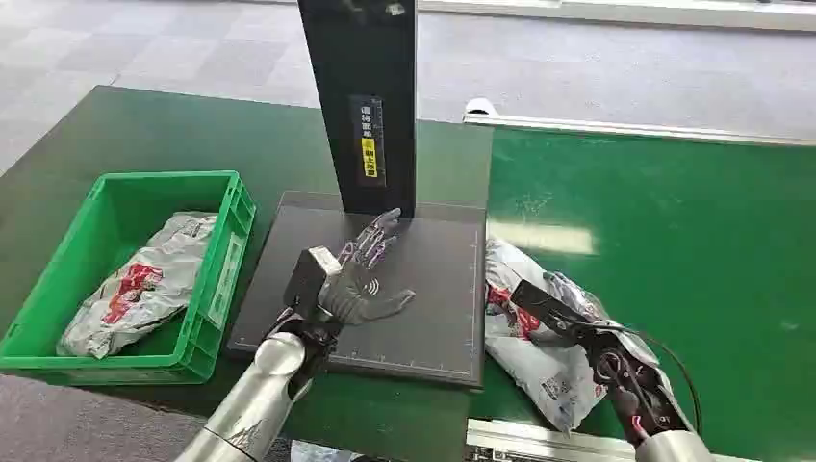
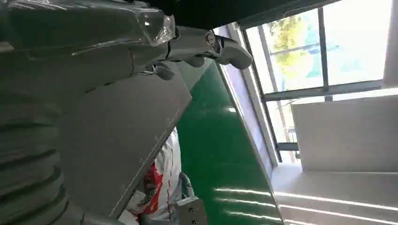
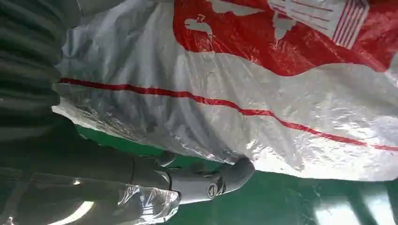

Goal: Moved the parcel from conveyor to table for the left to box.

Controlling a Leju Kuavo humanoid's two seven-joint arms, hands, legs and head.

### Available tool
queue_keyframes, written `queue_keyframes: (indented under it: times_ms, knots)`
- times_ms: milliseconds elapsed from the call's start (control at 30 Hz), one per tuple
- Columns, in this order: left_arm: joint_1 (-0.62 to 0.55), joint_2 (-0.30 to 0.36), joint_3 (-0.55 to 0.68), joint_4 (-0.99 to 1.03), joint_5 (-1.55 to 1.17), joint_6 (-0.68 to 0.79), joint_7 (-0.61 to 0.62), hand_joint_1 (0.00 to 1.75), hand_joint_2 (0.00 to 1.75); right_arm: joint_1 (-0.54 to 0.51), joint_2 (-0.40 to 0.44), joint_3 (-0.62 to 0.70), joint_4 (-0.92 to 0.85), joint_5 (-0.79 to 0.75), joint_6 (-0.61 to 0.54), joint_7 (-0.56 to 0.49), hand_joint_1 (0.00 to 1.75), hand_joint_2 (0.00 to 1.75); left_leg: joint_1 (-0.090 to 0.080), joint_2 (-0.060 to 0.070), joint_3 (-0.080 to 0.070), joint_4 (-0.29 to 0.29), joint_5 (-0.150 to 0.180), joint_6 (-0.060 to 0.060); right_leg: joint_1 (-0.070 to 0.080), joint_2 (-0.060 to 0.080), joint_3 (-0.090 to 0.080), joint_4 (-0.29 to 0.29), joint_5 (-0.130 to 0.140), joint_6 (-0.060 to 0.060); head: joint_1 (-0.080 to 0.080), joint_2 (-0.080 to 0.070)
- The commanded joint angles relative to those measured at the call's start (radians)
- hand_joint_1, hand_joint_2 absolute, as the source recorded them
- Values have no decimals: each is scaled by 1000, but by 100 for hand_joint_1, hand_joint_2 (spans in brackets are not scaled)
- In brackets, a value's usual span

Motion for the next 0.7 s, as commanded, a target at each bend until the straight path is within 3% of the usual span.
queue_keyframes:
  times_ms: [33, 267, 300, 333, 467, 700]
  knots:
    - [1, 4, 15, 26, -7, 2, 13, 0, 175, -23, 3, 38, 89, 6, 30, -31, 0, 175, 0, 1, 3, -1, 0, 1, 0, 1, 3, -2, 0, 0, 0, 0]
    - [0, 4, 15, 25, -7, 2, 13, 0, 175, -22, 1, 38, 89, 6, 30, -31, 0, 175, 0, 0, 3, -1, -1, 1, 0, 0, 4, -2, -1, 0, 0, 0]
    - [2, 7, 10, 21, -2, -17, 14, 0, 175, -21, -6, 65, 80, -88, 206, -207, 161, 175, 0, 0, 5, -2, -1, 1, 0, 0, 5, -2, -1, 0, 0, 0]
    - [9, 10, 11, 12, -3, -14, 14, 0, 175, -19, 4, 70, 87, -96, 182, -217, 175, 175, 0, 0, 3, -1, -1, 0, 0, 0, 3, -1, 0, 0, 0, 0]
    - [25, 29, 11, -18, -1, -11, 15, 0, 175, -39, 13, 89, 63, -117, 116, -253, 175, 175, -1, 3, 3, -1, -1, 0, 0, 3, 3, -1, 0, 0, 0, 0]
    - [20, 27, 14, -9, 4, -14, 12, 0, 175, -31, 6, 95, 18, -140, 103, -276, 175, 175, 0, 3, 4, -2, -1, 0, 0, 3, 3, -1, 0, -1, 0, 0]
